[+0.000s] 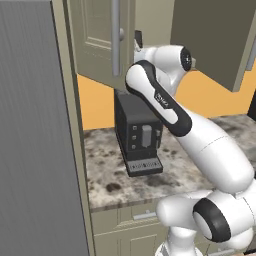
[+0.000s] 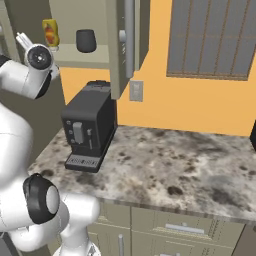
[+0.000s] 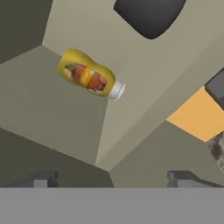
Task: The dining table condiment station is running low on mustard. Refill the condiment station by opening the cabinet and taking the mustard from the cabinet and placing it on the dining table.
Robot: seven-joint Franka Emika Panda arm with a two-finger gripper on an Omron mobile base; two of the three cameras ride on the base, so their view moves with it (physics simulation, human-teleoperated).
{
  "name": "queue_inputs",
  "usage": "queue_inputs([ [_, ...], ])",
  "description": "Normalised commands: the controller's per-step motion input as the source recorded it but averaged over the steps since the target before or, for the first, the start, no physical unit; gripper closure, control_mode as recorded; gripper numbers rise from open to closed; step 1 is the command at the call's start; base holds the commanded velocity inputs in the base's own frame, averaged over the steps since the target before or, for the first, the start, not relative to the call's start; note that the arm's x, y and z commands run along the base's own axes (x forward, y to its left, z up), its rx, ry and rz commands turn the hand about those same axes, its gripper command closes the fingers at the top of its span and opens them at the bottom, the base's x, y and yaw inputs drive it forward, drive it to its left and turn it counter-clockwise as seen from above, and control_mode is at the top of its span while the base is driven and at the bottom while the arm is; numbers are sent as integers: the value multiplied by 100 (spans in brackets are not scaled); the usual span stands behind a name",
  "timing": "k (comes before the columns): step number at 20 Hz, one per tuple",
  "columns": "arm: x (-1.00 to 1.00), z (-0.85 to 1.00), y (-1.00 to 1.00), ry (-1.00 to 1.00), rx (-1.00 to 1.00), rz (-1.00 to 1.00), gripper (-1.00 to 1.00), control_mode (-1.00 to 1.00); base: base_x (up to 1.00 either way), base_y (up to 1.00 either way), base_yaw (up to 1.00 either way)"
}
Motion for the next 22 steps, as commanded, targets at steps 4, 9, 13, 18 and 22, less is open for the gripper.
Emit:
queue_inputs([
  [4,-51,0,64,-2,0,13,-100,-100,0,0,0],
  [9,-36,0,68,0,0,12,-100,-100,0,0,0],
  [13,-18,0,63,0,-4,7,-100,-100,0,0,0],
  [18,-15,-1,27,0,-13,0,-100,-100,0,0,0],
  [22,0,-30,-18,1,-20,0,-100,-100,0,0,0],
])
